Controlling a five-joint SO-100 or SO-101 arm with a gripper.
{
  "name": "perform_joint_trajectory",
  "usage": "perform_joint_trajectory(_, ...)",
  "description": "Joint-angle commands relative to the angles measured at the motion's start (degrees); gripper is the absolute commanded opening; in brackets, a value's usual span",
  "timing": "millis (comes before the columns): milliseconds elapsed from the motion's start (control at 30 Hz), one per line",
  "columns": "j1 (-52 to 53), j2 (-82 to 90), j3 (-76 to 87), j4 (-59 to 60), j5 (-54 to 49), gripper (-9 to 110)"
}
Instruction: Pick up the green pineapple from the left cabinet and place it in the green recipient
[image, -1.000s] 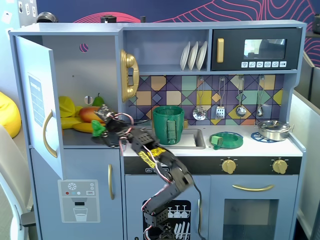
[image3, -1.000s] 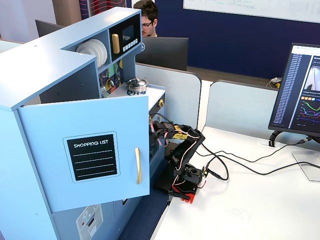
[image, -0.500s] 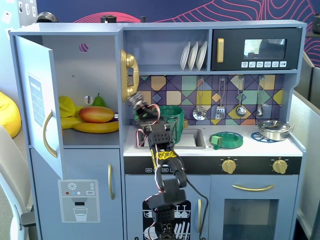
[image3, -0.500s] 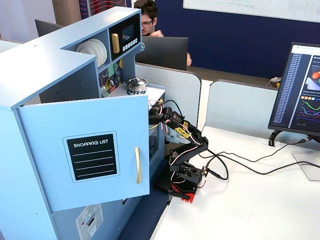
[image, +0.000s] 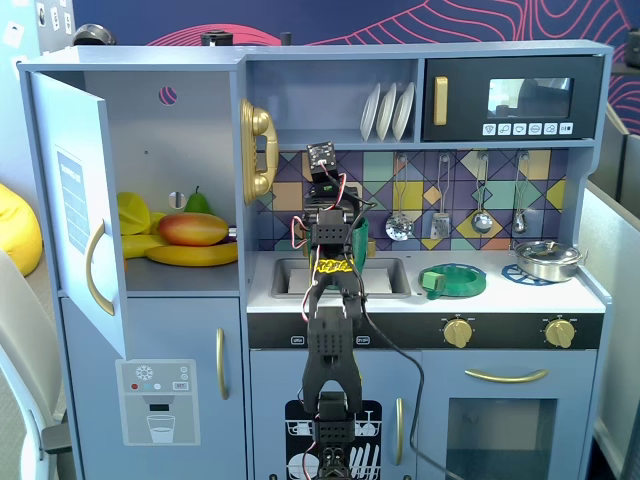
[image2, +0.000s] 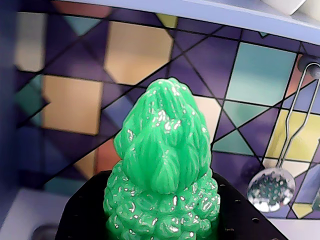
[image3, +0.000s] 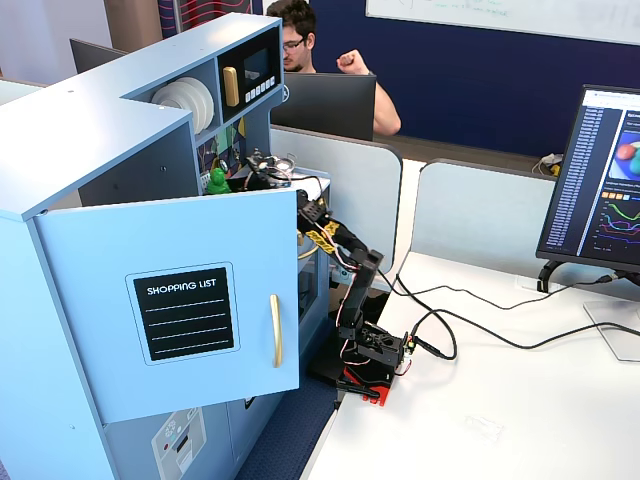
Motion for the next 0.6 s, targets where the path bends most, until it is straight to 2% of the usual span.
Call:
perform_joint_trajectory(0, 1.1, -6.7, -10.7, -1.7, 2.3, 6)
perform_joint_trajectory(100, 1.8, -10.7, -14.9, -1.3, 6.2, 19)
perform_joint_trajectory(200, 2.2, -13.2, -18.0, 1.6, 6.5, 39)
perform_joint_trajectory(433, 2.4, -11.5, -16.1, 2.5, 6.2, 41)
perform_joint_trajectory(567, 1.4, 0.3, -1.8, 0.7, 5.8, 41)
